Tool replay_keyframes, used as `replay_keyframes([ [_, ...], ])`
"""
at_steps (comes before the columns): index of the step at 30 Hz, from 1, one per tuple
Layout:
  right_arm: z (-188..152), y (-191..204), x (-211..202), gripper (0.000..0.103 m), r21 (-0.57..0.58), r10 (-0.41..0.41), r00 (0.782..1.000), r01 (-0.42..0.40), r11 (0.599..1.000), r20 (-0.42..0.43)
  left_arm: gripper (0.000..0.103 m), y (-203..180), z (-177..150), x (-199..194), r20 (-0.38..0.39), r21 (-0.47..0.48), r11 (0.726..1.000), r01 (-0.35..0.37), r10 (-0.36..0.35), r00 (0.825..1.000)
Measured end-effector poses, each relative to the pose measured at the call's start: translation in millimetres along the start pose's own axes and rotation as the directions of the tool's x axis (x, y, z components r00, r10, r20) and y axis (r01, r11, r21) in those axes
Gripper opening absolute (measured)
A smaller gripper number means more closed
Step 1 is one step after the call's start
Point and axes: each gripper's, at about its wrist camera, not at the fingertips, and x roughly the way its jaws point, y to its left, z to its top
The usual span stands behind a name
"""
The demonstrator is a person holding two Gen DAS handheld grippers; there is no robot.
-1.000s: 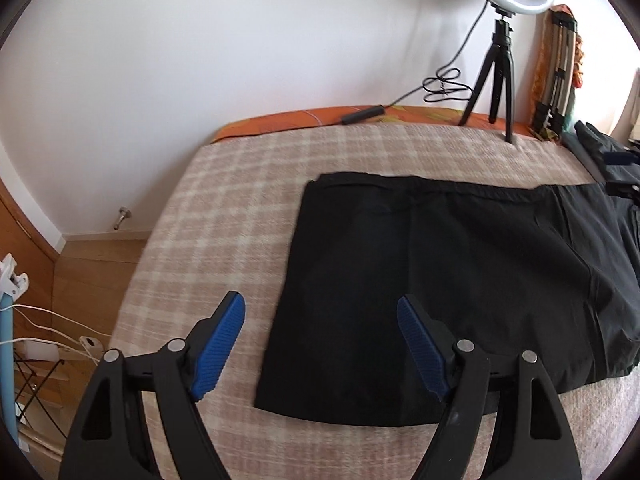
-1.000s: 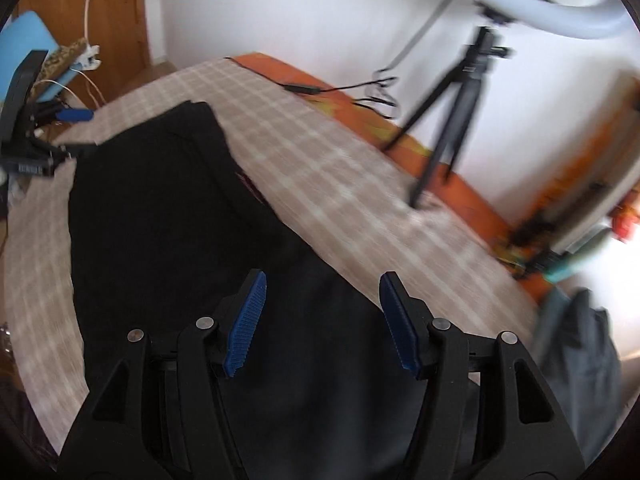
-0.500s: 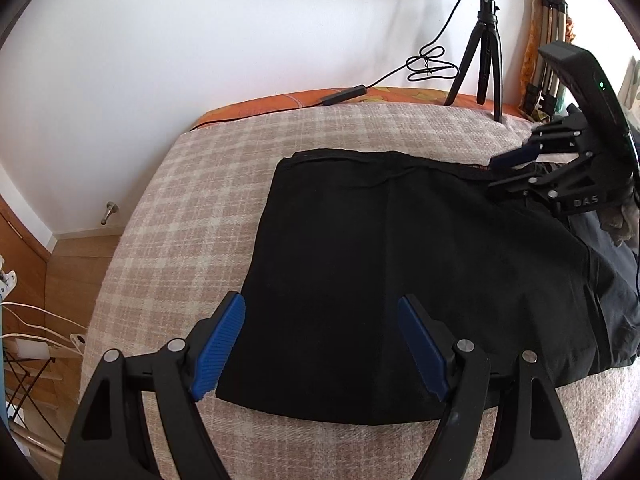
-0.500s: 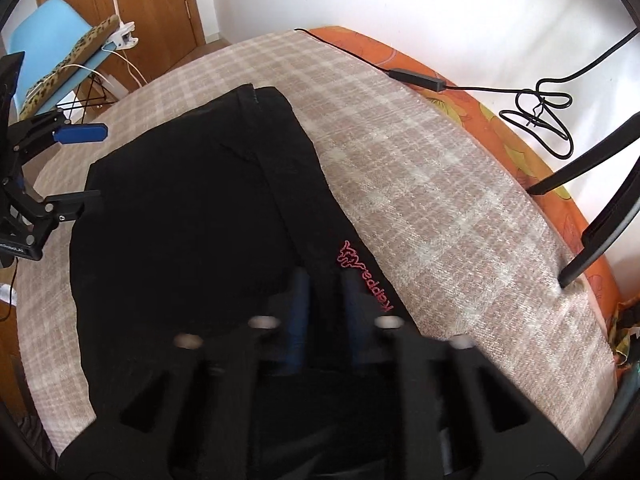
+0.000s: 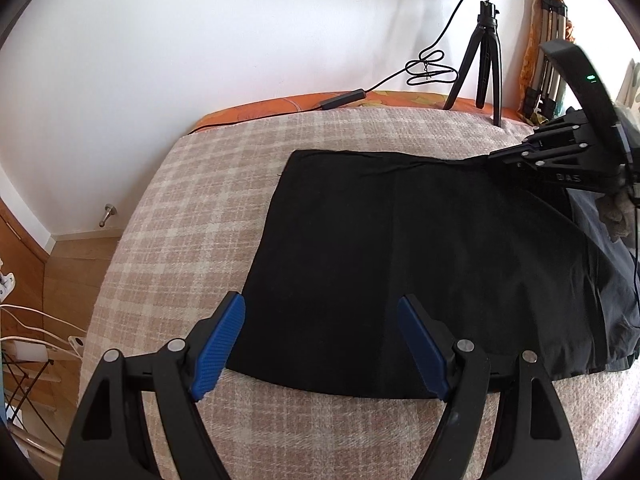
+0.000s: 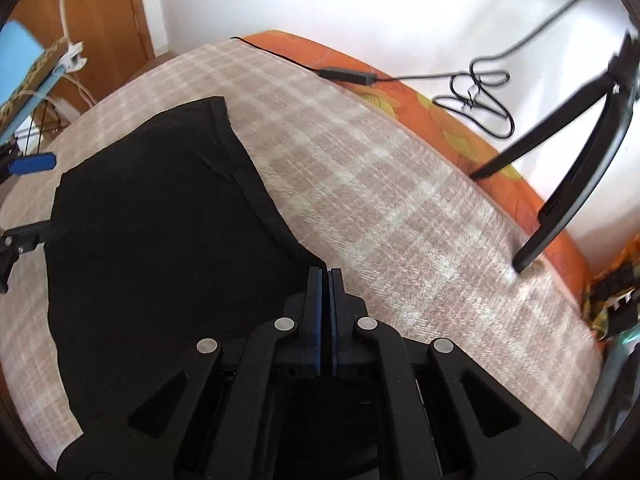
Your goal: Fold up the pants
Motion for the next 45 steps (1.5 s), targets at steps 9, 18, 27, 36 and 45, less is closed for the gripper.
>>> replay_keyframes([
  [9,-34,-11,-77,0.054,0.096,-0.015,0.990,0.001,0.995,0.142,0.077,-31,10,5,0.012,0.049,0.998,0.036,-0.037,0.999],
  [18,-213,-90,-214,0.081,0.444,-0.302,0.948,0.228,0.866,0.102,0.077,-84,-8,9,-0.008,0.122,0.988,0.100,-0.100,0.995],
  [27,-373,-182,-222,0.082,0.742,-0.238,0.966,0.233,0.629,-0.102,0.078,-110,-26,19,-0.043,0.157,0.986,0.055,-0.049,0.998],
  [36,-354,-192,-193,0.088,0.741,-0.116,0.985,-0.018,0.671,0.129,0.078,-102,-22,23,-0.094,0.094,0.992,0.088,-0.080,0.992],
  [45,-365,-151,-249,0.009,0.785,-0.191,0.953,-0.072,0.615,0.237,0.080,-96,-22,25,-0.091,0.060,0.994,0.091,-0.085,0.992],
])
